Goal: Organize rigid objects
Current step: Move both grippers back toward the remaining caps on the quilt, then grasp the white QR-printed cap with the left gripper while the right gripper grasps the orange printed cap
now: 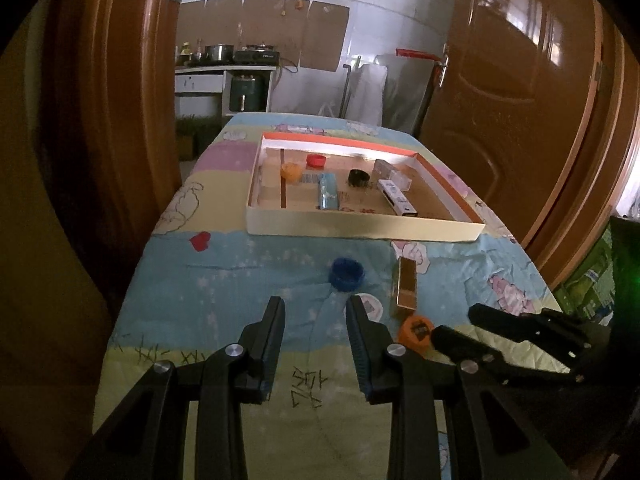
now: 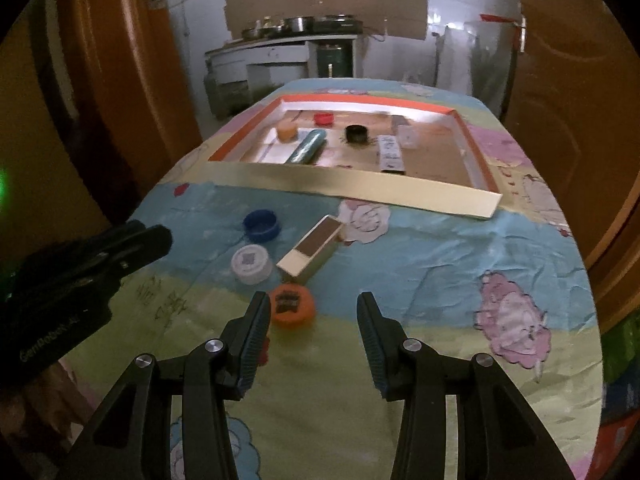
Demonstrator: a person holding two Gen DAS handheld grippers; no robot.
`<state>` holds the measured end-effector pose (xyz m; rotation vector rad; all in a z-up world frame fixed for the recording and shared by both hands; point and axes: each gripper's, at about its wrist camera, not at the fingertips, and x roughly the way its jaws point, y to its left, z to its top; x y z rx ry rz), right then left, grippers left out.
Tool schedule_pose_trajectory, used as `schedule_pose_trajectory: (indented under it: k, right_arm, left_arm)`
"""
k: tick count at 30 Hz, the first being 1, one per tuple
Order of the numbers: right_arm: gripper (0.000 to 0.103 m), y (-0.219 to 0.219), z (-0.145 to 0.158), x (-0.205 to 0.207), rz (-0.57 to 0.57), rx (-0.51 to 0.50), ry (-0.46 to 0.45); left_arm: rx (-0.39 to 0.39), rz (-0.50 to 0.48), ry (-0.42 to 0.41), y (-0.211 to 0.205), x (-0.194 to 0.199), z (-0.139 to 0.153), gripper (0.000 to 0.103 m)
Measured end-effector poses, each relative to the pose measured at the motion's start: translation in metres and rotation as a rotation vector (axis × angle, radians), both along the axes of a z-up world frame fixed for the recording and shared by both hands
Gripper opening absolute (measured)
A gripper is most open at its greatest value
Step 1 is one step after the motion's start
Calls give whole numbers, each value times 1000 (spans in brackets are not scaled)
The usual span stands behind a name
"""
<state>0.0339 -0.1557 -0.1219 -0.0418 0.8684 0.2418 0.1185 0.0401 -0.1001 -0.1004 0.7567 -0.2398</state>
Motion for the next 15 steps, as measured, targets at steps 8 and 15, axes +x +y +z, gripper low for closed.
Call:
schedule_pose_trajectory:
  k: [8, 15]
  right_arm:
    - [46, 11, -18, 6, 22, -25, 12]
    - [43, 14, -29, 14, 20, -48, 19]
  left_arm:
    - [-4, -16, 9, 2, 1, -7, 32]
    - [9, -54, 17, -6, 3, -12, 32]
